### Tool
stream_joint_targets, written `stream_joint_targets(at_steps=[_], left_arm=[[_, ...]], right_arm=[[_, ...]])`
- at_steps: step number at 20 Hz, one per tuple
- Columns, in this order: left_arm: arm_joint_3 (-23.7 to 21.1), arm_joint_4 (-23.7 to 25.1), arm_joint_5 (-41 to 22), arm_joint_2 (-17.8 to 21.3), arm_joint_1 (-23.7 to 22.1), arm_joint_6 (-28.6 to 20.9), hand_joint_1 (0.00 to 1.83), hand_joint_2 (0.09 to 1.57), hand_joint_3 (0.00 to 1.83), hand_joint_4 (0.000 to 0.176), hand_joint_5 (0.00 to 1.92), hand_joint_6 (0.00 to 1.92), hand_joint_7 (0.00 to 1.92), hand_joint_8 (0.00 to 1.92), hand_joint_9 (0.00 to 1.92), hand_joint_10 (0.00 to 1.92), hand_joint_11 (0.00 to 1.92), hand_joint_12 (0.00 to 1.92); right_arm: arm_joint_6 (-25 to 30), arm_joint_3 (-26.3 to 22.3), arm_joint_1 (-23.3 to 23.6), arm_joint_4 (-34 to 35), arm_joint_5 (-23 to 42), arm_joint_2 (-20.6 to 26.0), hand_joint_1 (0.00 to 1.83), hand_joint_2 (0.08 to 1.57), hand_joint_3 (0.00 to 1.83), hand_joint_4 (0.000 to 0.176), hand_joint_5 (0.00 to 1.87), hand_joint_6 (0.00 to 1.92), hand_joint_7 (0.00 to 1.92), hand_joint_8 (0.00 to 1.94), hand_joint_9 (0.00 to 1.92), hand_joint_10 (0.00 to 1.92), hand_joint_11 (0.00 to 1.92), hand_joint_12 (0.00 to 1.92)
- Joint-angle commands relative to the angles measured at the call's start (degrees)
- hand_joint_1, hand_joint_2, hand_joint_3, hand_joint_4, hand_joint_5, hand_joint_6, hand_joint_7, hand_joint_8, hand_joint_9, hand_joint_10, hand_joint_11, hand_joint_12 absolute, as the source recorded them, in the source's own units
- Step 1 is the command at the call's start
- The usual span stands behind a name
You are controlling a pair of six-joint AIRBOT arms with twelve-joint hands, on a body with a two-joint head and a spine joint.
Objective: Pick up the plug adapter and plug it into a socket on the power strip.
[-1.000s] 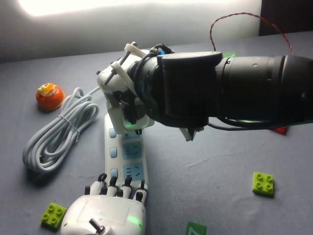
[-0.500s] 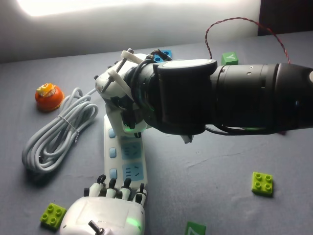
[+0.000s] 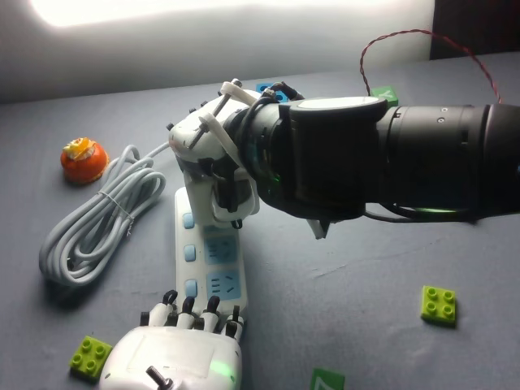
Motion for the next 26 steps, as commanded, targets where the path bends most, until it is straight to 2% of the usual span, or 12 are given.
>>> stream_joint_targets(at_steps=[1, 11, 15, 16, 18, 19, 20, 21, 22, 23, 24, 26], left_arm=[[-0.3, 2.2, -2.2, 0.4, 0.3, 0.2, 0.07, 1.25, 0.00, 0.000, 0.15, 0.00, 0.16, 0.00, 0.16, 0.00, 0.00, 0.40], [-0.3, 2.2, -2.2, 0.5, 0.0, 0.2, 0.02, 1.26, 0.00, 0.000, 0.13, 0.00, 0.15, 0.00, 0.15, 0.00, 0.00, 0.37], [-0.3, 2.2, -2.2, 0.6, -0.1, 0.2, 0.00, 1.26, 0.00, 0.000, 0.10, 0.00, 0.12, 0.00, 0.11, 0.00, 0.00, 0.30], [-0.3, 2.2, -2.2, 0.7, -0.1, 0.2, 0.02, 1.26, 0.00, 0.000, 0.12, 0.00, 0.16, 0.00, 0.16, 0.00, 0.00, 0.44], [-0.3, 2.2, -2.2, 0.8, -0.2, 0.2, 0.02, 1.26, 0.00, 0.000, 0.12, 0.00, 0.14, 0.00, 0.14, 0.00, 0.00, 0.39], [-0.3, 2.2, -2.2, 0.9, -0.3, 0.2, 0.00, 1.25, 0.00, 0.000, 0.13, 0.00, 0.15, 0.00, 0.14, 0.00, 0.00, 0.38], [-0.3, 2.2, -2.2, 0.9, -0.3, 0.2, 0.02, 1.25, 0.00, 0.000, 0.13, 0.00, 0.15, 0.00, 0.14, 0.00, 0.00, 0.37], [-0.4, 2.2, -2.2, 1.0, -0.3, 0.2, 0.02, 1.25, 0.00, 0.000, 0.13, 0.00, 0.15, 0.00, 0.14, 0.00, 0.00, 0.37], [-0.4, 2.2, -2.2, 1.0, -0.3, 0.2, 0.00, 1.25, 0.00, 0.000, 0.12, 0.00, 0.14, 0.00, 0.13, 0.00, 0.00, 0.34], [-0.5, 2.2, -2.2, 1.0, -0.3, 0.2, 0.00, 1.26, 0.00, 0.000, 0.12, 0.00, 0.15, 0.00, 0.14, 0.00, 0.00, 0.38], [-0.5, 2.2, -2.2, 1.1, -0.3, 0.2, 0.01, 1.26, 0.00, 0.000, 0.12, 0.00, 0.14, 0.00, 0.14, 0.00, 0.00, 0.37], [-0.6, 2.2, -2.2, 1.2, -0.3, 0.2, 0.01, 1.26, 0.00, 0.000, 0.13, 0.00, 0.16, 0.00, 0.15, 0.00, 0.00, 0.41]], right_arm=[[-0.2, -0.5, -1.5, 0.6, 1.2, 0.0, 1.22, 1.16, 0.00, 0.000, 0.86, 1.03, 0.96, 1.21, 0.84, 1.11, 0.66, 1.56], [-1.1, -1.2, 1.3, 0.6, 3.0, 1.4, 1.23, 1.14, 0.00, 0.000, 0.89, 0.99, 1.00, 1.14, 0.88, 1.06, 0.69, 1.52], [-1.5, -1.5, 1.6, 0.6, 3.0, 1.7, 1.22, 1.16, 0.00, 0.000, 0.84, 1.07, 0.94, 1.22, 0.84, 1.06, 0.68, 1.52], [-1.8, -1.7, 1.6, 0.6, 3.2, 1.8, 1.19, 1.21, 0.00, 0.000, 0.70, 1.30, 0.91, 1.23, 0.79, 1.05, 0.63, 1.56], [-2.3, -2.0, 1.6, 0.6, 3.6, 2.0, 1.16, 1.24, 0.00, 0.000, 0.65, 1.39, 0.85, 1.29, 0.72, 0.99, 0.58, 1.56], [-2.3, -2.1, 1.6, 0.6, 3.6, 2.0, 1.11, 1.22, 0.00, 0.000, 0.76, 1.29, 0.75, 0.71, 0.68, 0.83, 0.53, 1.51], [-2.4, -2.2, 1.7, 0.6, 3.6, 2.1, 1.08, 1.22, 0.00, 0.000, 0.76, 1.30, 0.78, 0.35, 0.67, 0.69, 0.51, 1.47], [-2.4, -2.2, 1.8, 0.6, 3.6, 2.1, 1.08, 1.22, 0.00, 0.000, 0.76, 1.30, 0.78, 0.35, 0.67, 0.69, 0.51, 1.47], [-2.4, -2.2, 2.0, 0.6, 3.6, 2.1, 1.01, 1.17, 0.00, 0.000, 0.64, 0.67, 0.78, 0.20, 0.65, 0.61, 0.47, 1.44], [-2.5, -2.2, 2.2, 0.6, 3.6, 2.2, 1.02, 1.14, 0.00, 0.000, 0.67, 0.32, 0.79, 0.10, 0.66, 0.51, 0.44, 1.42], [-2.6, -2.2, 2.4, 0.6, 3.7, 2.2, 0.97, 1.12, 0.00, 0.000, 0.67, 0.13, 0.77, 0.03, 0.67, 0.36, 0.41, 1.36], [-2.6, -2.4, 2.8, 0.6, 3.9, 2.5, 0.88, 1.10, 0.00, 0.000, 0.58, 0.01, 0.65, 0.00, 0.62, 0.13, 0.28, 1.31]])
